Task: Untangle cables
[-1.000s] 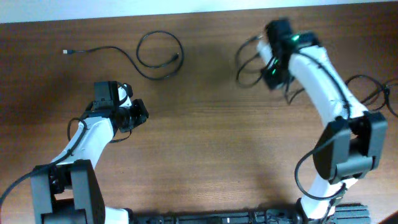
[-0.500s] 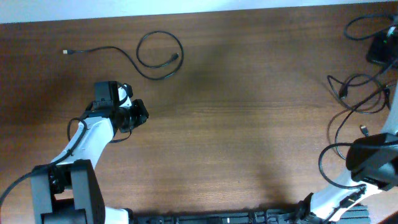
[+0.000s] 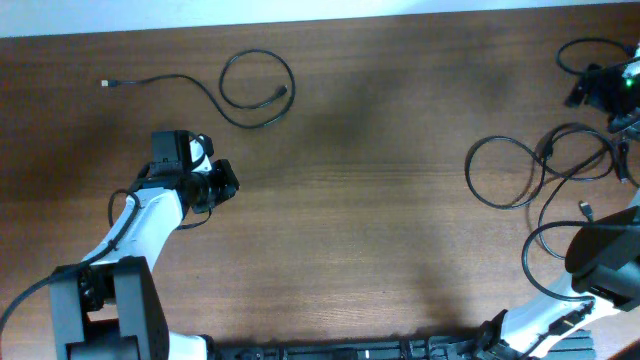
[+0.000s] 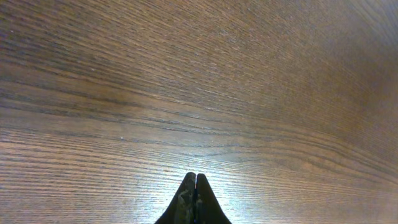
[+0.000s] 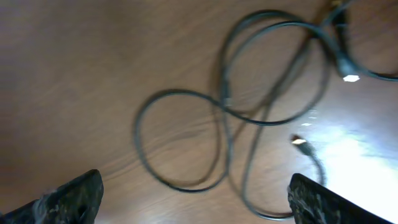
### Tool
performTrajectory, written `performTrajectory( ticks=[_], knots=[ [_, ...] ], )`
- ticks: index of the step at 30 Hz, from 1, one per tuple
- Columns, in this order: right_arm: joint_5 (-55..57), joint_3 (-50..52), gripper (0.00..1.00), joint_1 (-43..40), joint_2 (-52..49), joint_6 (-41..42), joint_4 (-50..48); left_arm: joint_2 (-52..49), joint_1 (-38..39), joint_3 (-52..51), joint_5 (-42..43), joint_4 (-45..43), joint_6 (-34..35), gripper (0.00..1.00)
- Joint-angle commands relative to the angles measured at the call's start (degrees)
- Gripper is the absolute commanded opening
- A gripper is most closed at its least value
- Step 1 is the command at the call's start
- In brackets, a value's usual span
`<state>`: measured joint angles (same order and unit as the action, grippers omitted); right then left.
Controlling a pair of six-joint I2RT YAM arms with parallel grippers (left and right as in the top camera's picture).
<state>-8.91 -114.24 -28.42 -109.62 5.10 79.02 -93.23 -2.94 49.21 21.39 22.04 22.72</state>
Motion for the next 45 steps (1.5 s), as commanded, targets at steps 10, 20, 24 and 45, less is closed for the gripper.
performTrajectory(
  ticks=[10, 20, 24, 45],
  knots=[
    [-8.48, 0.44, 0.97, 14.99, 0.17, -5.53, -1.22, -0.31, 0.31, 0.09, -3.17, -3.87, -5.18, 0.05],
    [-8.44, 0.44, 0.98, 24.04, 0.17, -7.89, -1.03, -0.9, 1.05, 17.79, -12.81, 4.28, -17.64, 0.5],
    [-8.46, 0.44, 0.98, 24.68, 0.17, -7.89, -0.28, -4.02, 2.32, 26.56, -14.19, 7.19, -23.08, 0.61],
    [-8.41, 0.44, 0.98, 24.65, 0.17, -7.91, 0.87, -30.67, 15.61, 40.5, -17.18, 8.9, -34.21, 0.76]
  ],
)
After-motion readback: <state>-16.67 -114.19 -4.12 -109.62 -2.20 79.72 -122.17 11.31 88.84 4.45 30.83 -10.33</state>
